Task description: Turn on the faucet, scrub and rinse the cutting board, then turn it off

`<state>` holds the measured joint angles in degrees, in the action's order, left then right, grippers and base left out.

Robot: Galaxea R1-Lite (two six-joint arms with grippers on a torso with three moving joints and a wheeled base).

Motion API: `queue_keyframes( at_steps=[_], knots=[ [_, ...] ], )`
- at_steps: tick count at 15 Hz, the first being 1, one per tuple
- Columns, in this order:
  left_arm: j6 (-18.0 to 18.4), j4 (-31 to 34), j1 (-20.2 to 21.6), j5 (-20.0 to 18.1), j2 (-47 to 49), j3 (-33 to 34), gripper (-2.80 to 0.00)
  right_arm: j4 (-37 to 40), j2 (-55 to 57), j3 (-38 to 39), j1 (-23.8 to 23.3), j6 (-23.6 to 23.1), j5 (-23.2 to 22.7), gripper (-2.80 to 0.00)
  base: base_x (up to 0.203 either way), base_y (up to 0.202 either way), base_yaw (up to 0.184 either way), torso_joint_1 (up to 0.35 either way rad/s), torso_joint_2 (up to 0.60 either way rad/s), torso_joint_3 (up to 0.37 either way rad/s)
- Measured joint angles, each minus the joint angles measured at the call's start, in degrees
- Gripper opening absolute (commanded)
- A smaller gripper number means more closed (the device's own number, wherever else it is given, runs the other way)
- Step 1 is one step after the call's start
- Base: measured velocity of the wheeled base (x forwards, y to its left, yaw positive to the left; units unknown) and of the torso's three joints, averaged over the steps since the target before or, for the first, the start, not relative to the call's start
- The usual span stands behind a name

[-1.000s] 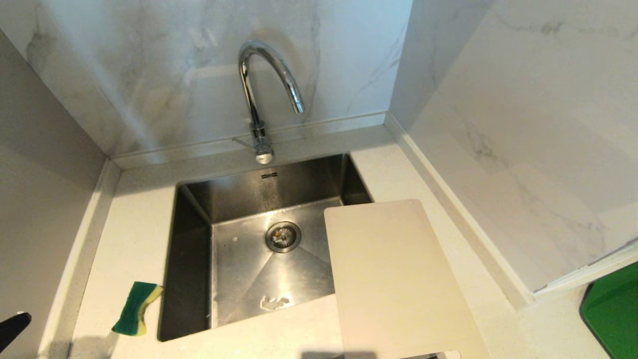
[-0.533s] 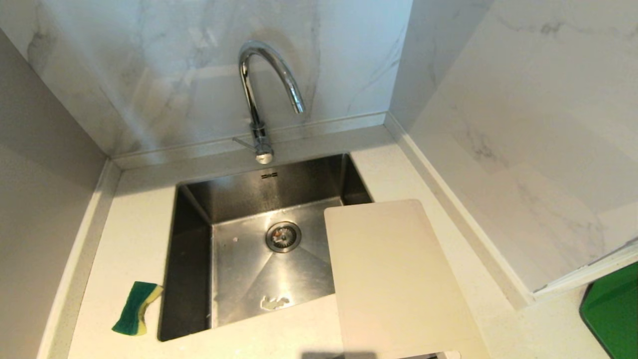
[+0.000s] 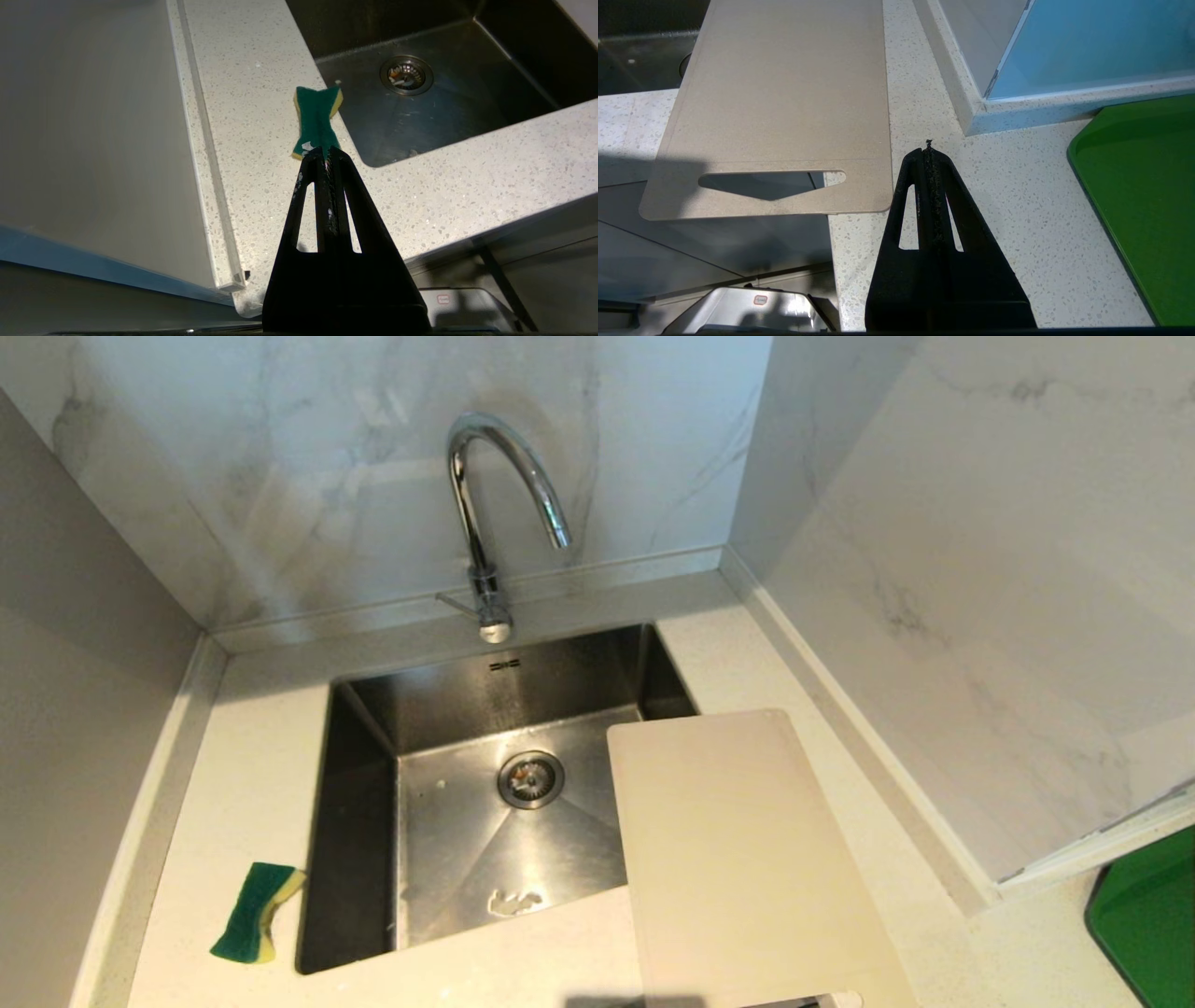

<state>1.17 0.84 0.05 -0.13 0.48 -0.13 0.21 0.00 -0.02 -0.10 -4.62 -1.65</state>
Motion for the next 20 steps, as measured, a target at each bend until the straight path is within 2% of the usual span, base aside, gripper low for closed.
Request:
queue_keyframes(
  at_steps=[3, 17, 18, 20],
  knots=[
    [-1.7, 0.0, 0.0, 0.1, -0.4, 0.1, -2.8, 0.0, 0.0, 0.0, 0.0, 0.0, 0.0, -2.8, 0.0, 0.0, 0.0, 0.0, 0.0, 0.0],
    [-1.4, -0.3, 0.0, 0.1, -0.6, 0.1, -2.8, 0.0, 0.0, 0.0, 0.0, 0.0, 0.1, -2.8, 0.0, 0.0, 0.0, 0.0, 0.0, 0.0],
    [-1.4, -0.3, 0.0, 0.1, -0.6, 0.1, -2.8, 0.0, 0.0, 0.0, 0.0, 0.4, 0.3, -2.8, 0.0, 0.0, 0.0, 0.0, 0.0, 0.0],
    [-1.4, -0.4, 0.0, 0.1, -0.6, 0.1, -2.8, -0.2, 0.0, 0.0, 0.0, 4.2, 1.6, -2.8, 0.0, 0.0, 0.0, 0.0, 0.0, 0.0]
  ],
)
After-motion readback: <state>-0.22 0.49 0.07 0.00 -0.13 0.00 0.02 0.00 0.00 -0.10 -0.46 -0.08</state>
